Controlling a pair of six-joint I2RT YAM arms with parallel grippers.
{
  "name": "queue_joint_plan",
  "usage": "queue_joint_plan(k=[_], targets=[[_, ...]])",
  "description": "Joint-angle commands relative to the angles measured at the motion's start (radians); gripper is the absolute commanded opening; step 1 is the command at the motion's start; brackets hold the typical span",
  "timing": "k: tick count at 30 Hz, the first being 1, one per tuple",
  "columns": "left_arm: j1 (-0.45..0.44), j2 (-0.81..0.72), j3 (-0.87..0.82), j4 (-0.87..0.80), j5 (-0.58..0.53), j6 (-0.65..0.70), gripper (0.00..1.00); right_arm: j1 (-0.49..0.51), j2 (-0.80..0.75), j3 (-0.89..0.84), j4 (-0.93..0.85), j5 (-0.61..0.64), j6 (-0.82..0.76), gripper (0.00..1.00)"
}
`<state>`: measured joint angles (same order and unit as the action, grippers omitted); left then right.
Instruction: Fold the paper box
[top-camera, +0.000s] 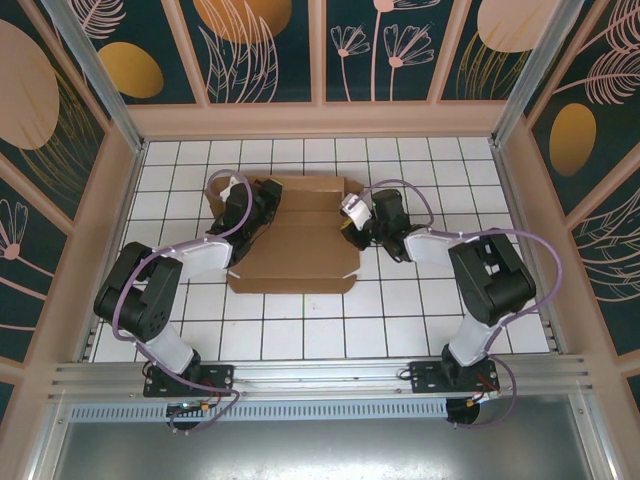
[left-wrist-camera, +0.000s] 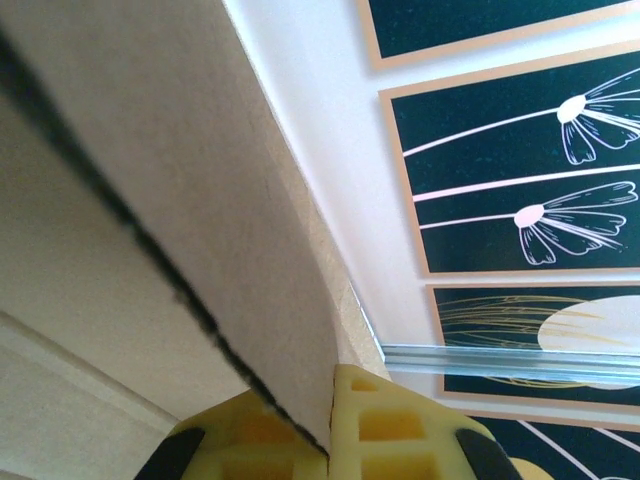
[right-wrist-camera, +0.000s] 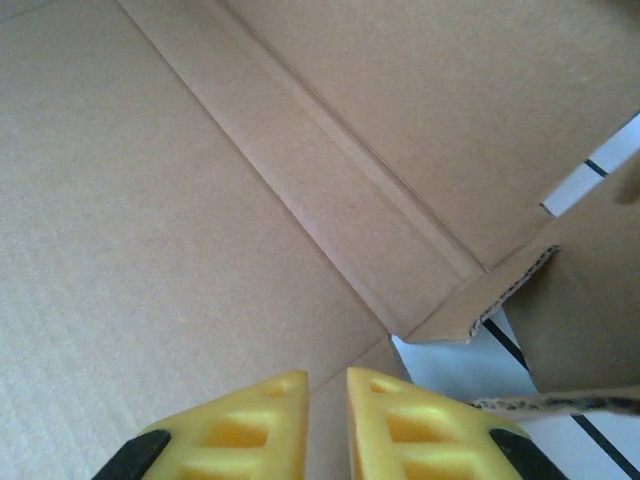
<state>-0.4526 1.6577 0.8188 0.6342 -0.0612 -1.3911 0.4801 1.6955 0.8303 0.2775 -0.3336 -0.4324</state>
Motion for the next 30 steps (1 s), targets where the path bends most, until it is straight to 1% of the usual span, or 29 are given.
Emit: queue_joint_plan(k=[1, 3, 7, 9, 10, 11, 13, 14, 17, 18, 19, 21, 25, 30], targets=[[-0.005, -0.005, 0.004, -0.114, 0.012, 0.052, 0.0, -0.009, -0.131, -0.055, 0.093, -0.02, 0.008, 0.24], [-0.005, -0.006, 0.004, -0.115, 0.009, 0.056, 0.0, -0.03, -0.192, -0.083, 0.122, -0.076, 0.033, 0.28], [-0.005, 0.002, 0.013, -0.121, 0.013, 0.057, 0.0, -0.116, -0.291, -0.135, 0.209, -0.246, 0.113, 0.33], [-0.005, 0.005, 0.018, -0.128, 0.012, 0.06, 0.0, -0.173, -0.318, -0.139, 0.256, -0.347, 0.18, 0.32], [-0.005, 0.007, 0.019, -0.128, 0.013, 0.06, 0.0, -0.199, -0.329, -0.15, 0.304, -0.352, 0.218, 0.31], [-0.004, 0.007, 0.018, -0.129, 0.014, 0.058, 0.0, -0.215, -0.339, -0.164, 0.347, -0.33, 0.24, 0.3], [-0.005, 0.007, 0.021, -0.13, 0.016, 0.056, 0.0, -0.252, -0.346, -0.193, 0.422, -0.215, 0.266, 0.29], [-0.004, 0.007, 0.02, -0.128, 0.017, 0.055, 0.0, -0.265, -0.335, -0.187, 0.416, -0.158, 0.265, 0.3], [-0.005, -0.001, 0.02, -0.131, 0.015, 0.055, 0.0, -0.28, -0.246, -0.093, 0.254, 0.001, 0.189, 0.32], [-0.005, -0.003, 0.02, -0.13, 0.015, 0.055, 0.0, -0.281, -0.208, -0.057, 0.196, 0.031, 0.156, 0.32], [-0.005, -0.004, 0.02, -0.132, 0.016, 0.055, 0.0, -0.282, -0.182, -0.044, 0.176, 0.051, 0.139, 0.32], [-0.004, -0.006, 0.022, -0.132, 0.018, 0.056, 0.0, -0.282, -0.145, -0.061, 0.218, 0.053, 0.112, 0.35], [-0.005, -0.008, 0.023, -0.134, 0.018, 0.057, 0.0, -0.262, -0.093, -0.089, 0.269, -0.018, 0.049, 0.38], [-0.005, -0.01, 0.021, -0.136, 0.022, 0.056, 0.0, -0.195, -0.049, -0.077, 0.278, -0.089, -0.039, 0.45]])
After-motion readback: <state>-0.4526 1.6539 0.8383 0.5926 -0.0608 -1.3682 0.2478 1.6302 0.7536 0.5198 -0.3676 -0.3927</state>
